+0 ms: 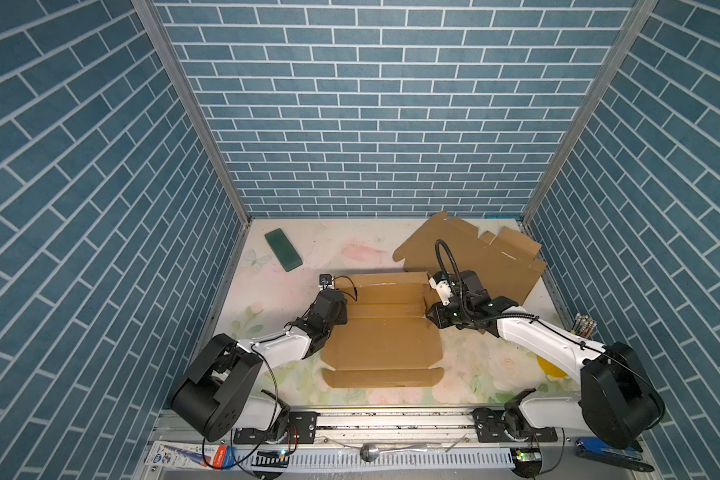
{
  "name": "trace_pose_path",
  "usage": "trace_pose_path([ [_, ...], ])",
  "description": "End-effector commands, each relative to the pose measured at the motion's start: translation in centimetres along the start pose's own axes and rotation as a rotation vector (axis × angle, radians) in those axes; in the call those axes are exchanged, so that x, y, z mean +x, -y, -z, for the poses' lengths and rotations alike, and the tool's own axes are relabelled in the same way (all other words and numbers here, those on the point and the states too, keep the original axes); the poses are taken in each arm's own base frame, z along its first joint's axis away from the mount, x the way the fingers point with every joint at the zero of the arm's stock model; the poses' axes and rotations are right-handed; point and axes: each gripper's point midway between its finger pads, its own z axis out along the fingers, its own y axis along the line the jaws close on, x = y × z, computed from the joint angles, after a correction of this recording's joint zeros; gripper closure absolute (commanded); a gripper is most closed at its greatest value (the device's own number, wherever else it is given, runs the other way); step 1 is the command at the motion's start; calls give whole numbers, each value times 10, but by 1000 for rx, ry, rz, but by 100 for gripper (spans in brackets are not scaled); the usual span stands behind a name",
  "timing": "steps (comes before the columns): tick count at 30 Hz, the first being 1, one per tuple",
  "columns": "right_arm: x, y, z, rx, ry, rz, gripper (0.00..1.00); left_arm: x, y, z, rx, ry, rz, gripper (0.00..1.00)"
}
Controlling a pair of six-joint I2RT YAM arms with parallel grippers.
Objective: Fold the paper box
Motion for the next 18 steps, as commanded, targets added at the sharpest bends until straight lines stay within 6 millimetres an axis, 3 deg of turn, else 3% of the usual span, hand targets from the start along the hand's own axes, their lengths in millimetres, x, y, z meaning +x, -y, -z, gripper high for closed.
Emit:
trace_pose_path([
  [1,-18,-10,10,-54,57,20,66,30,-13,-2,-47,-97,-117,100],
  [7,-29,-9,44,-57,52,47,47,34,-13,-4,-45,-108,-120,100],
  [12,-56,-7,76,-96,124,25,42,35,-12,-5,-41,-114,-127,100],
  [15,-77,9,96,-59,208,-28,43,36,-12,-6,-40,-117,-128,100],
  [18,-84,49,100,71,233,-95,47,36,-12,-5,-39,-116,-127,100],
])
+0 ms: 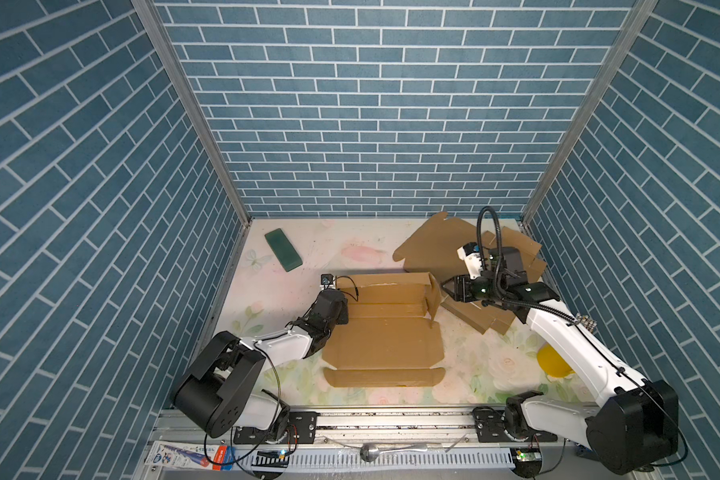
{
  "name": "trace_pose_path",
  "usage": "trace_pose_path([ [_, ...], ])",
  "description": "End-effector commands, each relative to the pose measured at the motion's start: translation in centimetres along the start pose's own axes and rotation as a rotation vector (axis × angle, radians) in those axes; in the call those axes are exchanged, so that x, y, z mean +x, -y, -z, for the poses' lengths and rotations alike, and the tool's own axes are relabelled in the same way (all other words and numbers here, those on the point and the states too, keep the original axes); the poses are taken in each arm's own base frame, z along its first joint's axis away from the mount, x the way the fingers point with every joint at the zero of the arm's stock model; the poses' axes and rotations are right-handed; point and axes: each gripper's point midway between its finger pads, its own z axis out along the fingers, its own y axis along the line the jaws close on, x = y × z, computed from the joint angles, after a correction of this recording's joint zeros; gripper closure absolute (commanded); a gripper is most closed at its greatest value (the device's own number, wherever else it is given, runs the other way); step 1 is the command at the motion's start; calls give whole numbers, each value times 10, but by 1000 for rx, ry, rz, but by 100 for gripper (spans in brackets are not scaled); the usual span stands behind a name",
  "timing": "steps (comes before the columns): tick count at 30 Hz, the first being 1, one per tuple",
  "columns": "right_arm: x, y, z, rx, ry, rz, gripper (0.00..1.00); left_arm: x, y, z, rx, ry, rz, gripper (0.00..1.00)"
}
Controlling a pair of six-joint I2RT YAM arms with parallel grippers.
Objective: Fold the paper box
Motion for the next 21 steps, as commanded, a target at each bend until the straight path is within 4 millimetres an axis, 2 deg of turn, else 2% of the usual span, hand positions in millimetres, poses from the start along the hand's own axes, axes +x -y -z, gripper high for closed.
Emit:
trace_pose_path([
  [1,-3,31,2,134,-8,2,49,35,-16,-2,-55,-116,-121,100],
  [3,12,46,-14,173,-60,31,50,34,-16,-1,-55,-113,-119,100],
  [5,25,47,-30,162,-85,67,49,34,-16,-1,-55,-115,-118,100],
  [11,37,17,-55,67,-79,206,44,31,-15,0,-57,-117,-121,100],
  [16,54,-12,-67,-1,-182,296,43,29,-14,1,-57,-114,-125,100],
  [21,57,-14,-75,13,-209,306,43,29,-15,1,-57,-114,-126,100],
])
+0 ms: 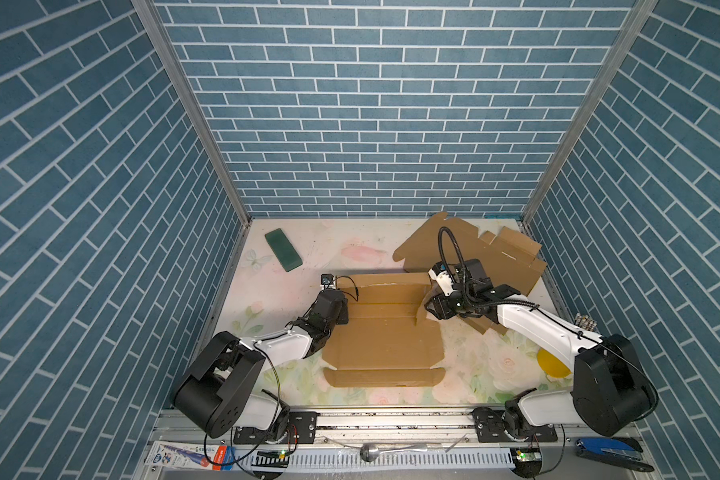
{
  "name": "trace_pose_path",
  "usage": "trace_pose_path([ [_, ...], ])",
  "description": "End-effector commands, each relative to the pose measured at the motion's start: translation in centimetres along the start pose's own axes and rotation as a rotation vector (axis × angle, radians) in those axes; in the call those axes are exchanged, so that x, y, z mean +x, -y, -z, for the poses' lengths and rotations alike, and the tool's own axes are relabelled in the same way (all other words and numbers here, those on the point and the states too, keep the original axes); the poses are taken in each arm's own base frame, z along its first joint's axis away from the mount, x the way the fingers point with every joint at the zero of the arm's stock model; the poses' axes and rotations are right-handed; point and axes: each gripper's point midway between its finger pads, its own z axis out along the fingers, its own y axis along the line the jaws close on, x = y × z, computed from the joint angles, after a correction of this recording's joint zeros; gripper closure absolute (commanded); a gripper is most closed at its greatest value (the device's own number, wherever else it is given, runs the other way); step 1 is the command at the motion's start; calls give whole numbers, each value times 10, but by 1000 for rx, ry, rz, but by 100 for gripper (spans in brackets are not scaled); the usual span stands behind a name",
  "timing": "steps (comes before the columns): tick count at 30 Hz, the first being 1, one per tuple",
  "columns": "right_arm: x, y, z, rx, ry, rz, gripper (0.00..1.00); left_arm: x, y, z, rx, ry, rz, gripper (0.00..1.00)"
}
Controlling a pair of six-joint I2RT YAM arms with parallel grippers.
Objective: Fold the paper box
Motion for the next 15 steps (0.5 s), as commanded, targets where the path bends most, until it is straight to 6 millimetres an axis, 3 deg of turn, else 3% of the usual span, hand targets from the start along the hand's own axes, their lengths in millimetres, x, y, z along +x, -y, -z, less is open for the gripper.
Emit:
trace_pose_path([
  [1,-19,3,3,31,36,54,43,29,-14,1,-56,-112,-122,100],
  [9,-62,9,-10,66,285,52,45,29,-12,0,-45,-121,-122,100],
  [15,-68,24,-25,170,404,41,55,28,-8,-1,-31,-129,-119,100],
])
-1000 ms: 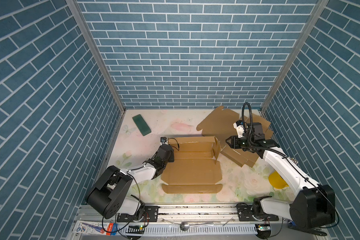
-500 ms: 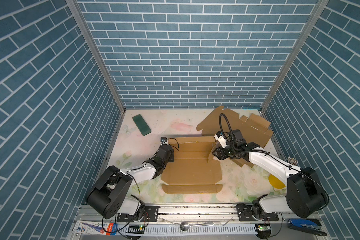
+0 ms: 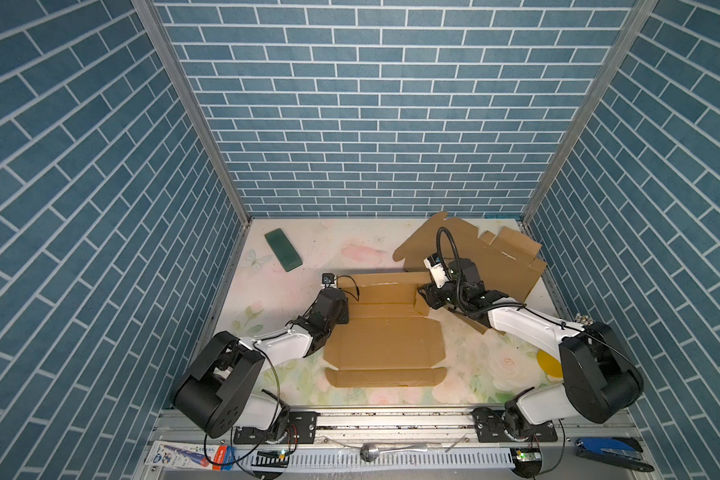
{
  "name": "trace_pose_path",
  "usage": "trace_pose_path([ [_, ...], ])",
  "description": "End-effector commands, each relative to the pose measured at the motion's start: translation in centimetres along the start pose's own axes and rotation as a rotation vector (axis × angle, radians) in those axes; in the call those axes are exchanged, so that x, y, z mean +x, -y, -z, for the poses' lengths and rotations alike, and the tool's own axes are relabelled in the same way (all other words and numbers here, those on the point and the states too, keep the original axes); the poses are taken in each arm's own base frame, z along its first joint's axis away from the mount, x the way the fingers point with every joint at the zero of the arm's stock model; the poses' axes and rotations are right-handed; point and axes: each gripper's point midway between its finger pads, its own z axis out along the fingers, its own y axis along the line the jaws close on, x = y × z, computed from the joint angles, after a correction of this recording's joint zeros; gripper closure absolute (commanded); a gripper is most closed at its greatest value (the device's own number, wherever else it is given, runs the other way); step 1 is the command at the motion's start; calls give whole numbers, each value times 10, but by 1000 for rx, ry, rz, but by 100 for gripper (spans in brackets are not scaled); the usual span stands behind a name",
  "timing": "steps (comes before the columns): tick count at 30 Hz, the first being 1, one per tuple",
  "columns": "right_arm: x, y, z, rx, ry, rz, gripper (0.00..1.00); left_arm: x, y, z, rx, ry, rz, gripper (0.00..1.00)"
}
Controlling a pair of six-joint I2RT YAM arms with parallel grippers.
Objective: Fold the paper box
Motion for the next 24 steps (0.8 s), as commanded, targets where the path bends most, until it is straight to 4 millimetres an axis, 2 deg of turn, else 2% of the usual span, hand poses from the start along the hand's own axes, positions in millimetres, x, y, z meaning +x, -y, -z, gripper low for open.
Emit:
trace_pose_path([
  [1,-11,16,-10,99,119,-13,58,29,-11,-1,-46,-114,-109,100],
  [5,-4,22,-14,180,131,-10,73,27,-11,0,-48,-115,-108,100],
  [10,3,36,-11,378,105,-1,99,24,-9,2,-38,-106,-70,100],
  [11,4,38,-11,419,96,0,100,25,-7,2,-30,-108,-62,100],
  [14,6,34,-14,462,84,12,100,27,-5,0,-26,-112,-55,100],
  [17,9,27,-16,426,64,-3,100,28,-8,0,-40,-116,-54,100],
  [18,10,24,-16,410,48,-6,96,28,-9,0,-44,-116,-55,100],
  [20,15,17,-14,361,26,-8,77,29,-10,0,-49,-117,-57,100],
  [21,18,15,-12,349,20,-11,72,29,-10,0,-49,-117,-55,100],
  [24,26,8,-4,306,10,-27,62,31,-11,0,-53,-122,-54,100],
])
